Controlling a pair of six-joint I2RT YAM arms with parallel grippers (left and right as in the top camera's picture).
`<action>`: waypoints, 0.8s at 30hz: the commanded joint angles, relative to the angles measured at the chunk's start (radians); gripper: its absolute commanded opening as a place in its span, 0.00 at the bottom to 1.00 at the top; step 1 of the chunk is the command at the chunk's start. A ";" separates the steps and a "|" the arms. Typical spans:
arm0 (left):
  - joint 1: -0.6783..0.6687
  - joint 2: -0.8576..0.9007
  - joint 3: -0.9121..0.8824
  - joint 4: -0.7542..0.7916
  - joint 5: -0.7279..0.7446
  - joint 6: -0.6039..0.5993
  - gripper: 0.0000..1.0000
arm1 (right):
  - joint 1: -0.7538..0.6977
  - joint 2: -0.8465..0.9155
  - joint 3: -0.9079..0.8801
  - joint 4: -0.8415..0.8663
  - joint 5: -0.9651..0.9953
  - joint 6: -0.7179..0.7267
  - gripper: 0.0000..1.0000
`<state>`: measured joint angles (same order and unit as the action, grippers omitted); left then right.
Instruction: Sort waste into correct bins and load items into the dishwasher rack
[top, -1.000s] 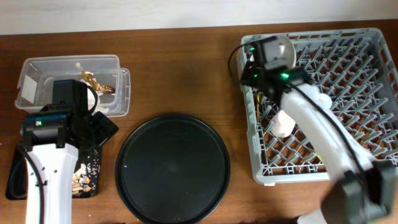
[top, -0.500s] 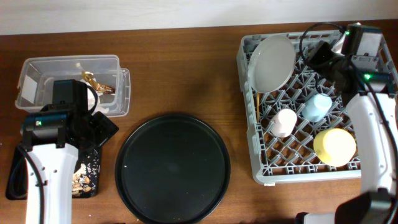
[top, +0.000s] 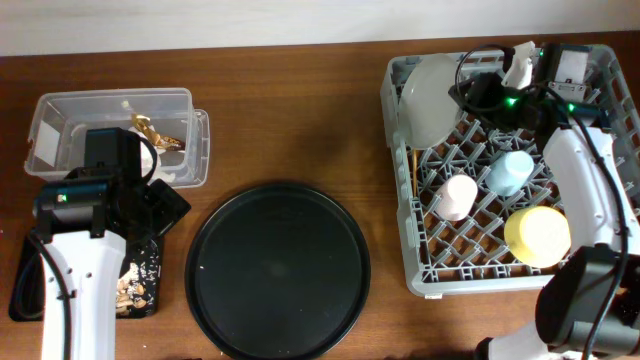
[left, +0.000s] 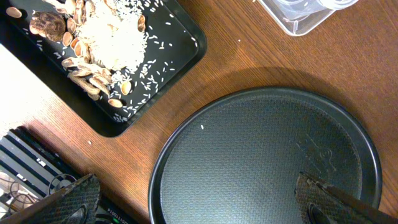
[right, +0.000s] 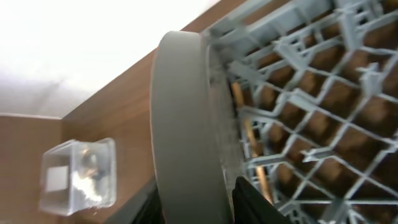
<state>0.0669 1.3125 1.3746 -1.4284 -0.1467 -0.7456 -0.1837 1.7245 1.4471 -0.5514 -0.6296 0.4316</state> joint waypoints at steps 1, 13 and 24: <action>0.003 -0.010 0.008 -0.001 -0.004 -0.002 0.99 | 0.000 -0.071 0.006 0.005 -0.082 -0.037 0.38; 0.003 -0.010 0.008 -0.001 -0.004 -0.002 0.99 | 0.093 -0.075 0.006 -0.040 -0.066 -0.133 0.41; 0.003 -0.010 0.008 -0.001 -0.004 -0.002 0.99 | 0.098 -0.100 0.006 -0.126 0.034 -0.140 0.35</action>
<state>0.0669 1.3125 1.3746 -1.4284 -0.1467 -0.7456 -0.0917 1.6703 1.4475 -0.6521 -0.6670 0.3054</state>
